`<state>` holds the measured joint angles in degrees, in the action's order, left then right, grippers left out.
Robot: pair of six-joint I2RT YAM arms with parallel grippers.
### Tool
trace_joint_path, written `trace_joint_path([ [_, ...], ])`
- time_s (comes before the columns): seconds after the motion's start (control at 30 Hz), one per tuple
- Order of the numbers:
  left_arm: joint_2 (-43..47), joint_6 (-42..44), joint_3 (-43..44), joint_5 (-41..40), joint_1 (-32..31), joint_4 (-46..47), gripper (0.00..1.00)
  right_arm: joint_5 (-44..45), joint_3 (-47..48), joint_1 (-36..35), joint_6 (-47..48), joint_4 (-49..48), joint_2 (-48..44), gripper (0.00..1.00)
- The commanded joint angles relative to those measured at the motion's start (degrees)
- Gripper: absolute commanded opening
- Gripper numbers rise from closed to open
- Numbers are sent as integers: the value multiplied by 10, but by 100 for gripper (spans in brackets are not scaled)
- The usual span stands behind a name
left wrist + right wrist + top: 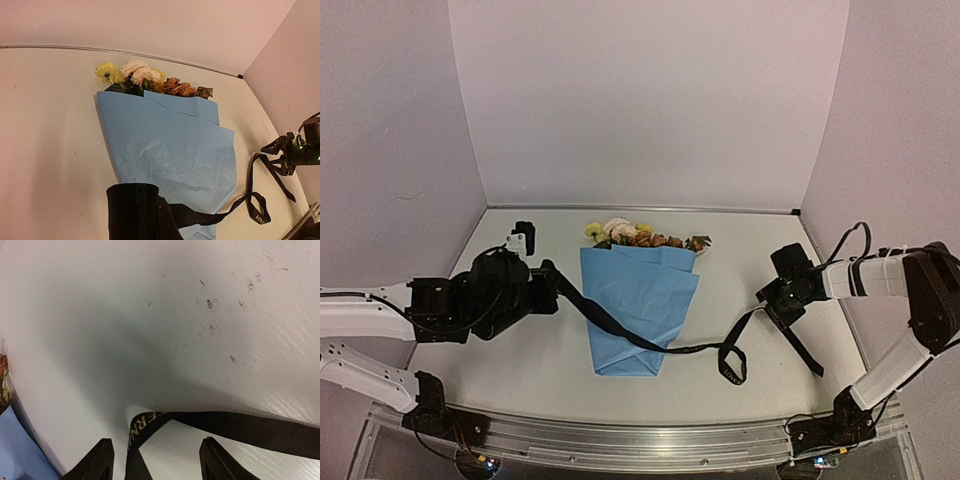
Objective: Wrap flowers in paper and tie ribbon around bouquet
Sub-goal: Pick up the ribbon from the corner of the board.
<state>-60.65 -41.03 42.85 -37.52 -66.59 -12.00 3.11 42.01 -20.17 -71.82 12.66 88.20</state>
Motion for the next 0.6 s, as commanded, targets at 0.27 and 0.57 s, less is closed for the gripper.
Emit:
trace_joint_path([
  [0.27, 9, -128, 64, -126, 14, -183, 0, 23, 43, 3, -16, -10, 71, 28],
  [0.57, 15, -249, 101, -176, 153, -376, 0, 22, 82, 19, 146, 142, -24, 0],
])
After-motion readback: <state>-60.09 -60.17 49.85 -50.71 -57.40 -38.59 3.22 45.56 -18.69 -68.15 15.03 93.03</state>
